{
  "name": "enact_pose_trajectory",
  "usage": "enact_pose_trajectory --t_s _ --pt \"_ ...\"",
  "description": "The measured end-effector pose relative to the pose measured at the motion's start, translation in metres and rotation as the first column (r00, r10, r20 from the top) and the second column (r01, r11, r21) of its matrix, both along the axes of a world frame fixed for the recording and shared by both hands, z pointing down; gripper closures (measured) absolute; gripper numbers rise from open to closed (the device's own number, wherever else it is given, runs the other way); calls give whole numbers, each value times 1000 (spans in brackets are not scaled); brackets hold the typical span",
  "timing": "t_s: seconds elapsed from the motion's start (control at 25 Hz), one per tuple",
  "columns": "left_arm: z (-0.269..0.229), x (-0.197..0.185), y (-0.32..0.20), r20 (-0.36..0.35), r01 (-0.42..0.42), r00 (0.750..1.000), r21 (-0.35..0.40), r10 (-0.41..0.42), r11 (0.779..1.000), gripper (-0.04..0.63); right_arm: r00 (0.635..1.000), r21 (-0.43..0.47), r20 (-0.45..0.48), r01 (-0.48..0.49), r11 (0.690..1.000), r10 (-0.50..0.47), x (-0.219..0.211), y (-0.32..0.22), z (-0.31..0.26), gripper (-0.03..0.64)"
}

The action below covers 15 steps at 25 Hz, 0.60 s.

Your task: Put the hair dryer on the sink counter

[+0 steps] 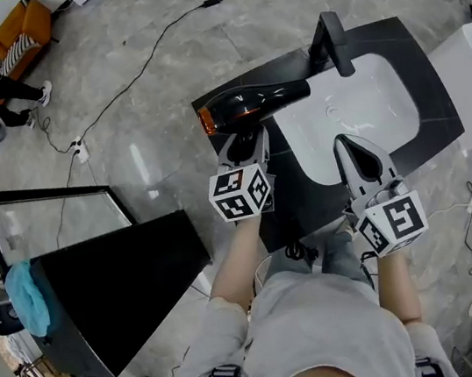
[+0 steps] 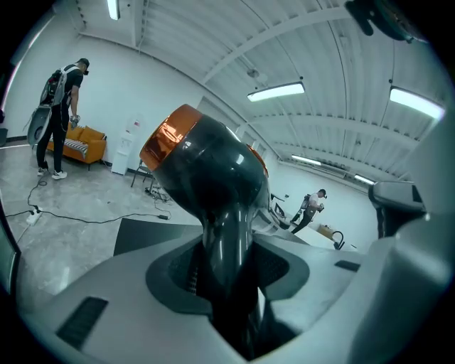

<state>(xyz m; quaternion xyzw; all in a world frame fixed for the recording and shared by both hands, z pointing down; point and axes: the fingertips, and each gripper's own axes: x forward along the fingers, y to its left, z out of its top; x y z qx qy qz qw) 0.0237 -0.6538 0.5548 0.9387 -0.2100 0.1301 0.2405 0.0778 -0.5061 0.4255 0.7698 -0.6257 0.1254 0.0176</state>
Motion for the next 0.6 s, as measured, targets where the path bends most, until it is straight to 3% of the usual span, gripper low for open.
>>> enact_pose_trajectory --t_s 0.6 --pt "77 12 -17 171 19 985 -81 -5 997 428 998 -63 21 -61 996 62 20 2 23 607"
